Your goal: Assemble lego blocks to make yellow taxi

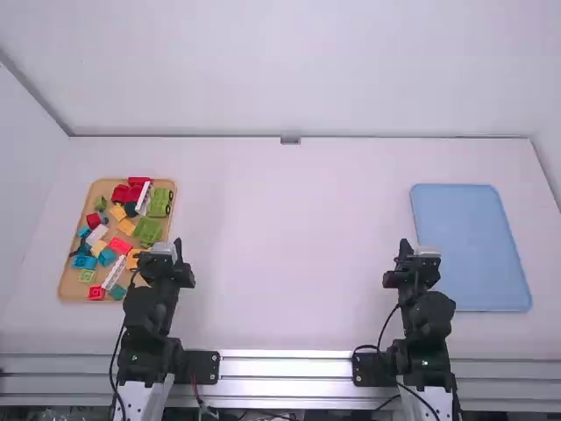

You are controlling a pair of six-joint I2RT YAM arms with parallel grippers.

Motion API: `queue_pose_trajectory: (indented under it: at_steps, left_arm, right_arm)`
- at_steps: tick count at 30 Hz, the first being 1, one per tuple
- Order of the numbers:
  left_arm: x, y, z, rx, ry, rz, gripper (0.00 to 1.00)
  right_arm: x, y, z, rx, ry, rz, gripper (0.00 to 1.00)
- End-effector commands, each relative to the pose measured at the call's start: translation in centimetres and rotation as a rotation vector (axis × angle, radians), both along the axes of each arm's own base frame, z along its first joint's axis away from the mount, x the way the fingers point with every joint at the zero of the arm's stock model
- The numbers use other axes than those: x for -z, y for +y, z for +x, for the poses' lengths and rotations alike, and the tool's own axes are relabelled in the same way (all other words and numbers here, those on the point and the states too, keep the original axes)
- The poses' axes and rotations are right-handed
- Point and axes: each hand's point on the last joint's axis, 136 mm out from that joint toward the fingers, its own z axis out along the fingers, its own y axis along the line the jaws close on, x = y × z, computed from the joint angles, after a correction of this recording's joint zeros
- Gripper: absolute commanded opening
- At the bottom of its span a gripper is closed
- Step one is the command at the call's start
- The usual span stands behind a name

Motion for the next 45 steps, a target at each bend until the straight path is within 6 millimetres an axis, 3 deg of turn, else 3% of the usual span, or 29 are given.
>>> queue_pose_trajectory:
  at_steps: [1,15,23,31,39,45]
  left_arm:
    - [0.0,0.0,0.0,0.000,-0.001,0.000,0.00]
    - [-1.1,0.2,0.0,-0.010,0.025,0.001,0.08]
    - [-2.7,0.4,0.4,-0.027,0.060,-0.015,0.19]
    - [-4.7,1.2,1.3,-0.066,0.108,-0.047,0.33]
    - [-6.1,2.1,2.8,-0.081,0.175,-0.091,0.48]
    - [-7.4,3.4,4.7,-0.132,0.224,-0.119,0.62]
  right_arm:
    - [0.0,0.0,0.0,0.000,0.000,0.001,0.01]
    - [-1.8,0.9,0.2,-0.056,0.031,-0.025,0.08]
    - [-5.0,3.4,1.0,-0.196,0.060,-0.052,0.19]
    - [-8.4,6.0,3.5,-0.319,0.121,-0.102,0.33]
    - [-10.5,10.9,5.8,-0.558,0.181,-0.178,0.49]
    - [-10.9,16.6,6.9,-0.855,0.220,-0.248,0.62]
